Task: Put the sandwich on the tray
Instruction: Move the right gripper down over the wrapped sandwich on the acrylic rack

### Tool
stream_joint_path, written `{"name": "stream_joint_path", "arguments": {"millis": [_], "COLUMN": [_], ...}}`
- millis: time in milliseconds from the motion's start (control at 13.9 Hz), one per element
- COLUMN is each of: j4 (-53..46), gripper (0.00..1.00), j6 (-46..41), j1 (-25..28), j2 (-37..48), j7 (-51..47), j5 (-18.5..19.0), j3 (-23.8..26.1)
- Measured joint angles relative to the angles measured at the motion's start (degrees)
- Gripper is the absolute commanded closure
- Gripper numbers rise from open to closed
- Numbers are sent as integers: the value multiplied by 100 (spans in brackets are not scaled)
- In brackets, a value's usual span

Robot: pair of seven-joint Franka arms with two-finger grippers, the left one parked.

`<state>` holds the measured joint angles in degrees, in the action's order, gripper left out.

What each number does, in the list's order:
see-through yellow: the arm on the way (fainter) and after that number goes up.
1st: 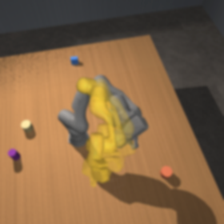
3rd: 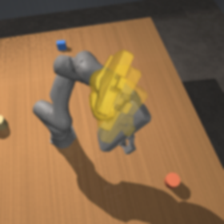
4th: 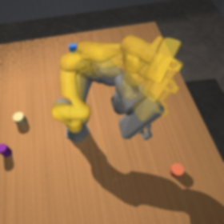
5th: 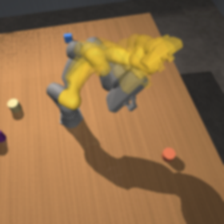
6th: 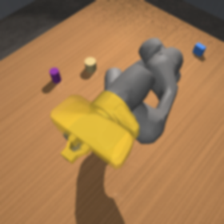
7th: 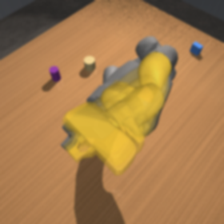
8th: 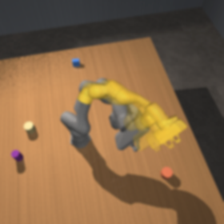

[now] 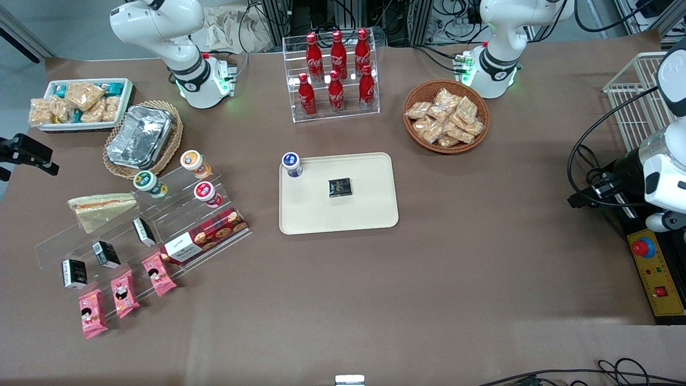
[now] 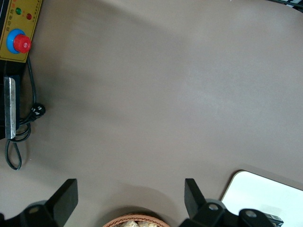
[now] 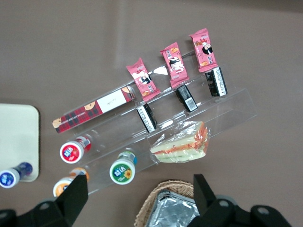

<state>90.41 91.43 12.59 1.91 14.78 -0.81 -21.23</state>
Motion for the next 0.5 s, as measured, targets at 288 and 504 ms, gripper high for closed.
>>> {"name": "stream_joint_path", "arguments": {"millis": [288,504], "j4": [55,113], "gripper": [1,1], "j6": [-76,-78], "j1": [-28,-87], "j2": [-56,-207], "j7": [1488,2336], "j5": [3,7], "j3": [-35,-45]}}
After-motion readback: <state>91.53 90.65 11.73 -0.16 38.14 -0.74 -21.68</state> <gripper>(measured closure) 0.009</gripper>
